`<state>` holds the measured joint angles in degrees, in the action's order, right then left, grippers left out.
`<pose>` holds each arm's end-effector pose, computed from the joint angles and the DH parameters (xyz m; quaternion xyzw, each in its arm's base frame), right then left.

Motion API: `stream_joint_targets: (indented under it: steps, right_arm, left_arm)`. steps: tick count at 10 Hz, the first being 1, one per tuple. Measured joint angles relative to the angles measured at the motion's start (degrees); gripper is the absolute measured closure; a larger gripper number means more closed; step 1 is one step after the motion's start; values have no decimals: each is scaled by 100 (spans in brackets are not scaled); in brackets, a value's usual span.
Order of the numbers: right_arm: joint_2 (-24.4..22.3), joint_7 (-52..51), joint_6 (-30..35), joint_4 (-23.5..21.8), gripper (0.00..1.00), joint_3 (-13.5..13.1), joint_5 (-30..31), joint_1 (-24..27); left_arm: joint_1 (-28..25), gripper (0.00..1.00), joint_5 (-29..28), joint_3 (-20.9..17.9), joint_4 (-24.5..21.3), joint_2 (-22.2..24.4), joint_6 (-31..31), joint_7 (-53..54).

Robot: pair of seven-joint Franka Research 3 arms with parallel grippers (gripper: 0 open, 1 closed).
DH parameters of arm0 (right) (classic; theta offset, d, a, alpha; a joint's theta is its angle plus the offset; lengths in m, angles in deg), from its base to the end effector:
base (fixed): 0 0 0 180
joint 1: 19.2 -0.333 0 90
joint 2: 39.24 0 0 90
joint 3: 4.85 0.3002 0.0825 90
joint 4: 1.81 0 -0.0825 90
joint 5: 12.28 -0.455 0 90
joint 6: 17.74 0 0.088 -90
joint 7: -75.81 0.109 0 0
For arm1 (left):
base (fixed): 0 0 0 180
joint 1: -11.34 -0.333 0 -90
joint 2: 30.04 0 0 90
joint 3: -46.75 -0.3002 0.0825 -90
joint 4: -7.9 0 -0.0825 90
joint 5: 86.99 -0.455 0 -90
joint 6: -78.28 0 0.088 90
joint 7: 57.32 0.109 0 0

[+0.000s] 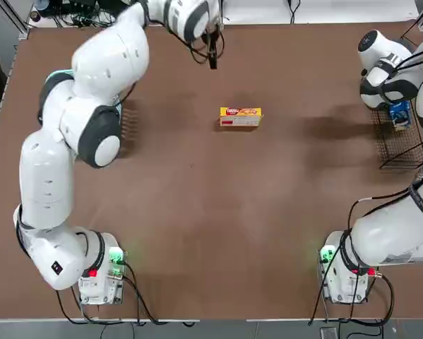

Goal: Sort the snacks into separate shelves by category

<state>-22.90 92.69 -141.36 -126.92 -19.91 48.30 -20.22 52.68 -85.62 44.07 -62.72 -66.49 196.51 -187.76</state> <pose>0.5533 -0.1813 0.1845 0.8977 0.1030 -0.1300 0.4083 0.6272 -0.5146 0.3812 0.6937 0.7137 0.0116 0.0969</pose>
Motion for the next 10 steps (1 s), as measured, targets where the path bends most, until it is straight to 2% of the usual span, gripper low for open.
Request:
stream_joint_targets:
  steps: [3, 7, 10]
  right_arm:
    - [-1, 77, 0, -1, 0, 12, 3, 0]
    - [-4, 395, 0, 18, 0, 35, 0, -37]
    - [-29, 499, 223, 208, 0, 82, -455, -313]
  left_arm:
    - [-502, 5, -48, -11, -24, 475, -664, 814]
    - [-1254, 3, -171, -18, -41, 744, -1278, 1845]
    - [-1668, 3, -253, -19, -59, 965, -1648, 2420]
